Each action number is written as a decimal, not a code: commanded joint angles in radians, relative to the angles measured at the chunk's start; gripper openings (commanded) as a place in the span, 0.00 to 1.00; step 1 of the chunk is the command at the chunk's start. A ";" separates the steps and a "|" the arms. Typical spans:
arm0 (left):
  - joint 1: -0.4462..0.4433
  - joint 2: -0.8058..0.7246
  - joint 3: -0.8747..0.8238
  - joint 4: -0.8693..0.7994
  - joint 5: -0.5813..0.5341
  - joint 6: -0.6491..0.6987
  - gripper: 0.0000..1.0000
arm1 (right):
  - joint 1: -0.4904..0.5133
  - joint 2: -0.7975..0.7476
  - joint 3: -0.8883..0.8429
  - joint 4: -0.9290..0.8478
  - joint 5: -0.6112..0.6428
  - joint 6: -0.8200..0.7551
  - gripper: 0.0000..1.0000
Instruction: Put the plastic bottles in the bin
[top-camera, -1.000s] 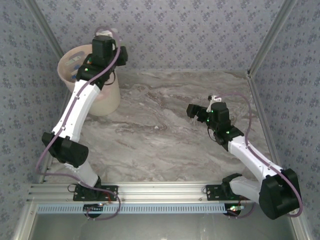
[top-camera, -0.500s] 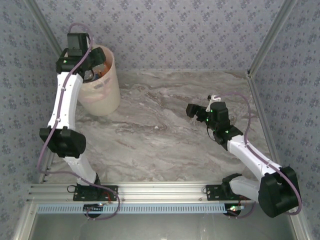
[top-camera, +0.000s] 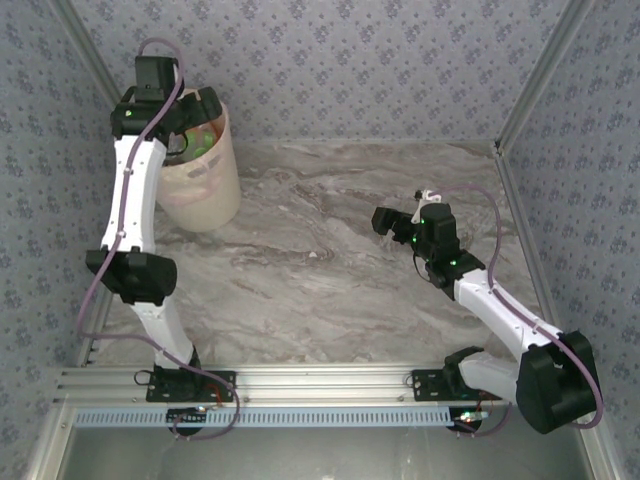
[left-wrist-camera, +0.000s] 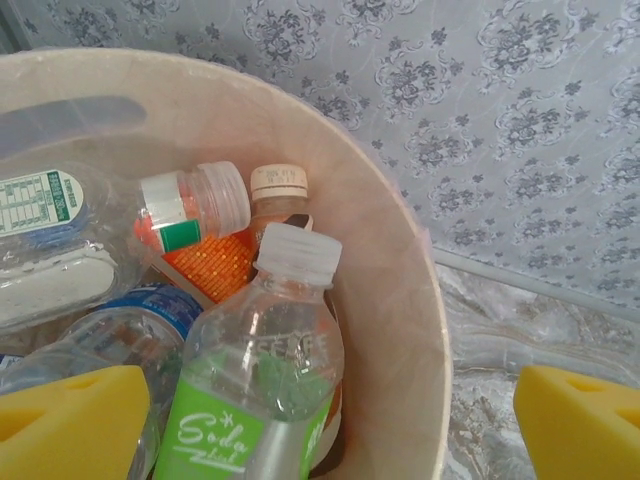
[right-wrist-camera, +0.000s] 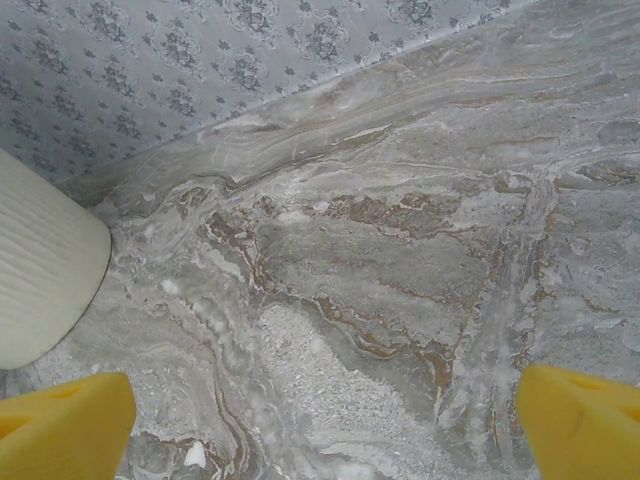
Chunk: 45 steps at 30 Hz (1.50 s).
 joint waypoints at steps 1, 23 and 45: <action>-0.002 -0.127 -0.102 0.071 0.047 -0.006 0.96 | 0.007 0.010 0.030 0.016 -0.004 0.006 1.00; -0.019 -0.979 -1.214 0.781 0.016 -0.180 0.98 | -0.035 -0.019 0.017 0.093 0.129 -0.169 1.00; 0.135 -0.899 -1.902 1.257 -0.355 0.106 0.98 | -0.319 -0.011 -0.260 0.219 0.316 -0.323 1.00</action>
